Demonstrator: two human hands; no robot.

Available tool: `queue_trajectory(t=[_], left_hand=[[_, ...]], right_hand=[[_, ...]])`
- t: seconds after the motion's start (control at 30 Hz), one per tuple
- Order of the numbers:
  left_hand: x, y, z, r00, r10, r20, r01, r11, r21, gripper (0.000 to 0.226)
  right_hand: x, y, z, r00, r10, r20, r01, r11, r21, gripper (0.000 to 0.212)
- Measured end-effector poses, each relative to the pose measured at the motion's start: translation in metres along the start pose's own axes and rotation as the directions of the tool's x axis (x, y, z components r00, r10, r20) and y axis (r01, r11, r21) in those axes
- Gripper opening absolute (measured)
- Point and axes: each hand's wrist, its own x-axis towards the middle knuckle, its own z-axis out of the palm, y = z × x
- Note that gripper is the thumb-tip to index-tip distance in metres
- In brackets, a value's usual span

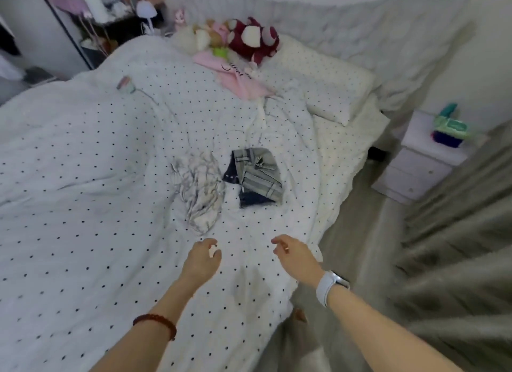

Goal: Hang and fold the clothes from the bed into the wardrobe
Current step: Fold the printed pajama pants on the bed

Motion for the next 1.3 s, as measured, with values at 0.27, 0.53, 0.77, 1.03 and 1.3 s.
queue_trajectory(t=[0.27,0.53,0.77,1.03,1.3], left_hand=[[0.199,0.012,-0.001,0.920,-0.225,-0.322,0.229,0.973,-0.026,0.063],[0.264,0.006,0.009,0.961,-0.136,-0.241,0.113,0.988,-0.108,0.022],[0.135,-0.035,-0.025,0.764,-0.200,0.613,0.069,0.970,0.231,0.022],[0.187,-0.087,-0.031,0.947,-0.266,-0.181,0.237,0.958,-0.164,0.043],[0.265,-0.085,-0.012,0.970,-0.228,0.087,0.241,0.952,-0.190,0.071]], right_hand=[[0.198,0.006,-0.025,0.973,-0.134,0.187,0.150,0.986,-0.074,0.032],[0.313,0.010,0.005,0.880,-0.357,0.313,0.426,0.885,-0.188,0.048],[0.316,-0.003,0.047,0.573,-0.177,0.800,0.752,0.503,-0.427,0.052],[0.301,-0.039,0.106,0.827,-0.409,0.387,0.552,0.722,-0.417,0.036],[0.359,-0.053,0.125,0.795,0.009,0.606,0.465,0.634,-0.618,0.081]])
